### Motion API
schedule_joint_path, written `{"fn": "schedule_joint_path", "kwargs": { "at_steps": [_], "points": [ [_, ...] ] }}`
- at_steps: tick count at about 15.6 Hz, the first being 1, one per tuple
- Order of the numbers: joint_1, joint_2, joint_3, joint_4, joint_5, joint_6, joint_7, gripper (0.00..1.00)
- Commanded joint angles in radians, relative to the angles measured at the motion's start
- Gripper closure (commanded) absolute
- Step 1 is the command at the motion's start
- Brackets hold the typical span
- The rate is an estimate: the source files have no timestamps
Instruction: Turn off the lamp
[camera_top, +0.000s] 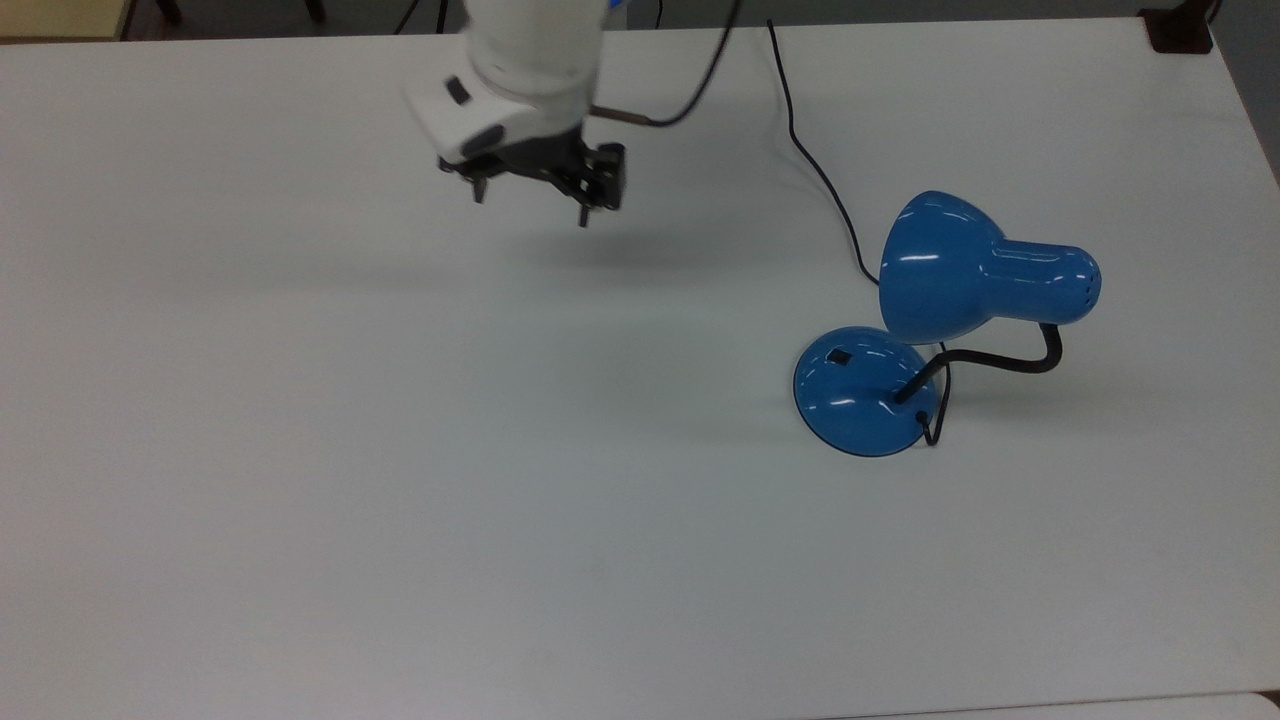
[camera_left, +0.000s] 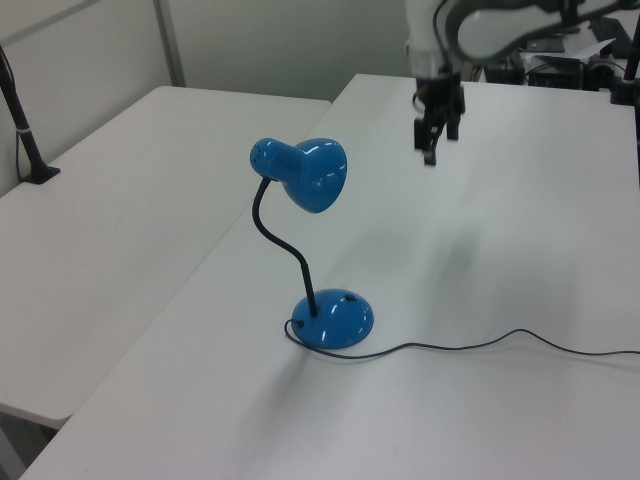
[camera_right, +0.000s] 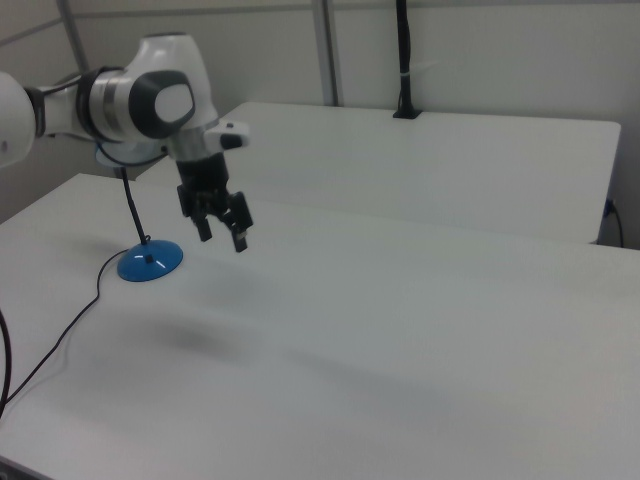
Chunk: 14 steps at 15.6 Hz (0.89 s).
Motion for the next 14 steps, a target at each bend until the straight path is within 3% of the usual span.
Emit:
{"fn": "schedule_joint_path", "kwargs": {
  "at_steps": [1,14],
  "points": [
    [-0.058,-0.105,0.010,-0.006,-0.010,-0.062,-0.072,0.00],
    [-0.090,-0.116,-0.004,0.039,0.004,-0.121,-0.112,0.00]
  ]
}}
